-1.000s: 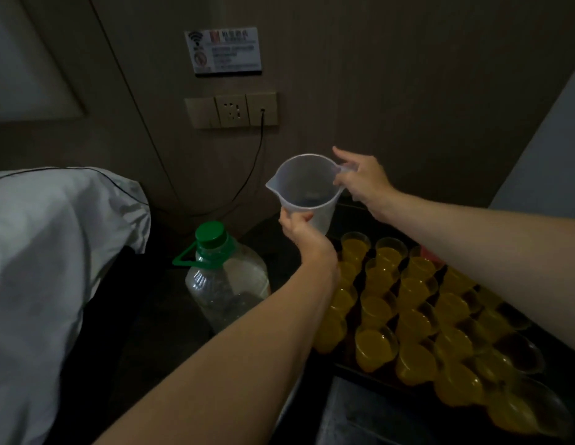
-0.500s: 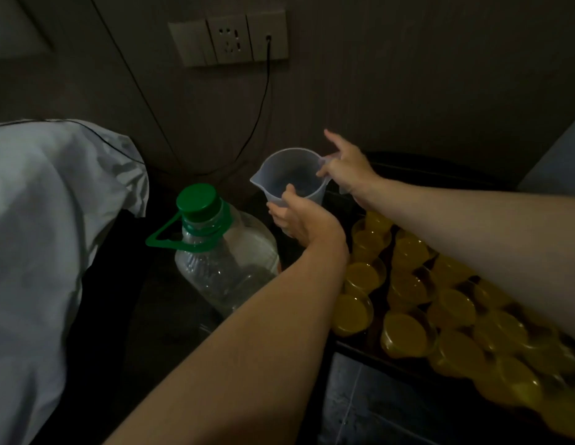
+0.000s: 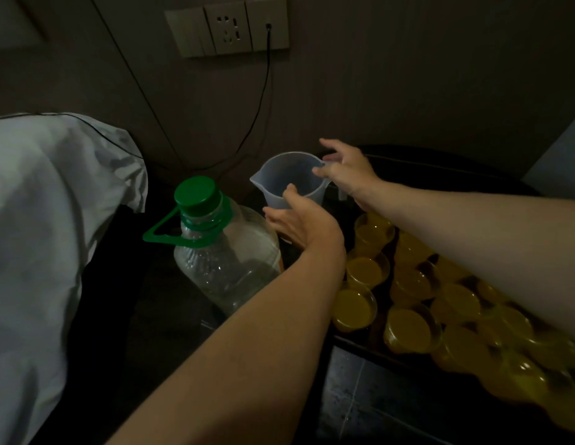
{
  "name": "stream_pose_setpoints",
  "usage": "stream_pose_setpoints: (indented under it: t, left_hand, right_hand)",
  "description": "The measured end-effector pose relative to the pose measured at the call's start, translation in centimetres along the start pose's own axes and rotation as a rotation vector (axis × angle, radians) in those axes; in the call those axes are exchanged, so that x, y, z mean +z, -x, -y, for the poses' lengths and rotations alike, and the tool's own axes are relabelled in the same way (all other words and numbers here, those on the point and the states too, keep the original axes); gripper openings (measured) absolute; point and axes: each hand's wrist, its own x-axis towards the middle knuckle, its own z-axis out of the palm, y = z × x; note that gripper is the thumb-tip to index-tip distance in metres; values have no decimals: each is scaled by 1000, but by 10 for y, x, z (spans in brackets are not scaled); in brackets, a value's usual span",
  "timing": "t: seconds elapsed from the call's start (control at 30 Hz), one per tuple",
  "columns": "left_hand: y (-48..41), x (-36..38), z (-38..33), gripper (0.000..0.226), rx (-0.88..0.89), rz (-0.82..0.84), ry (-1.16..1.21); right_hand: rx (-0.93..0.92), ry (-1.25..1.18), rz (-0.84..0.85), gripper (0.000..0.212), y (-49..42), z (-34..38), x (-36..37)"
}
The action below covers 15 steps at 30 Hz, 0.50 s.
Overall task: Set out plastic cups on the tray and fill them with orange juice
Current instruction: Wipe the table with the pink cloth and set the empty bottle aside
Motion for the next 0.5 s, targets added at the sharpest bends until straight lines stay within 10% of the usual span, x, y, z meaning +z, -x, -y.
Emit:
stream_pose_setpoints:
  t: [0.5]
  left_hand:
    - [73,8,-10,67,-75,102,-146]
  right_hand:
    - [65,266,2,88,51,11,-107]
